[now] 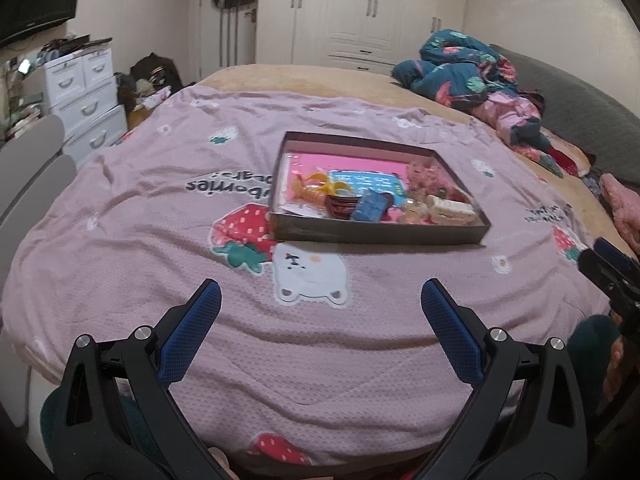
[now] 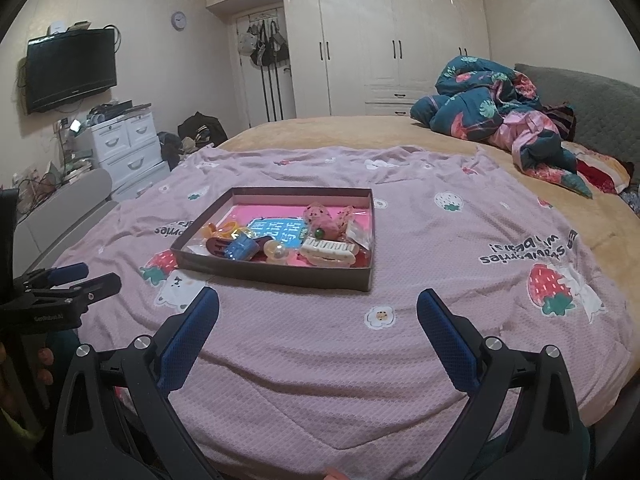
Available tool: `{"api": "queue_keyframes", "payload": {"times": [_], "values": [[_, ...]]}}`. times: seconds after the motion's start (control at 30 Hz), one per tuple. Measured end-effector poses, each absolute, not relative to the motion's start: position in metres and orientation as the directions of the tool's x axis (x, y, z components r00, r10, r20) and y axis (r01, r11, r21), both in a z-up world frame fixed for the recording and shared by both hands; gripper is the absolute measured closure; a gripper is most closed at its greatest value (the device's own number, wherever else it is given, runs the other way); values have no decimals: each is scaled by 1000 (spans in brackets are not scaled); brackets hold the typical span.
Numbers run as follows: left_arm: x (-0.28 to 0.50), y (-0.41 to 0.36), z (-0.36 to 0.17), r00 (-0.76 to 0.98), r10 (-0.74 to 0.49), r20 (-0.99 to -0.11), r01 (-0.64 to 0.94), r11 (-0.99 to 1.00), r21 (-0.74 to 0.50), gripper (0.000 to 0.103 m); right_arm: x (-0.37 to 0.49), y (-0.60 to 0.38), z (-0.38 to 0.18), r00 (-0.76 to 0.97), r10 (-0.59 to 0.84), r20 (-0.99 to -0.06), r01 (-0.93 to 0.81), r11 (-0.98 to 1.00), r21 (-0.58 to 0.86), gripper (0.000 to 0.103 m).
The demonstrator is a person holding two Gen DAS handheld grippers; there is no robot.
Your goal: Organize jewelry
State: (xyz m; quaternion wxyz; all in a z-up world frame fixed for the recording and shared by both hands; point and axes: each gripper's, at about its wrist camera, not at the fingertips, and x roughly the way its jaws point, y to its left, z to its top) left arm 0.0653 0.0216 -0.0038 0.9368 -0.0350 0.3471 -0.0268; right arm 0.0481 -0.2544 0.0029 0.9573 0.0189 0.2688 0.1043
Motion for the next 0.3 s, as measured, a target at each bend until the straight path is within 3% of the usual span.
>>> {"api": "queue_keyframes", "payload": {"times": [0.13, 0.3], "values": [[101, 59, -8, 723, 20, -690, -110, 990, -87, 9, 82, -281, -4, 823, 167, -542, -108, 984, 139, 4], [179, 137, -21, 598, 237, -766, -375, 927, -6, 9, 183, -371, -37, 729, -99, -677, 245, 962, 122, 4]]}}
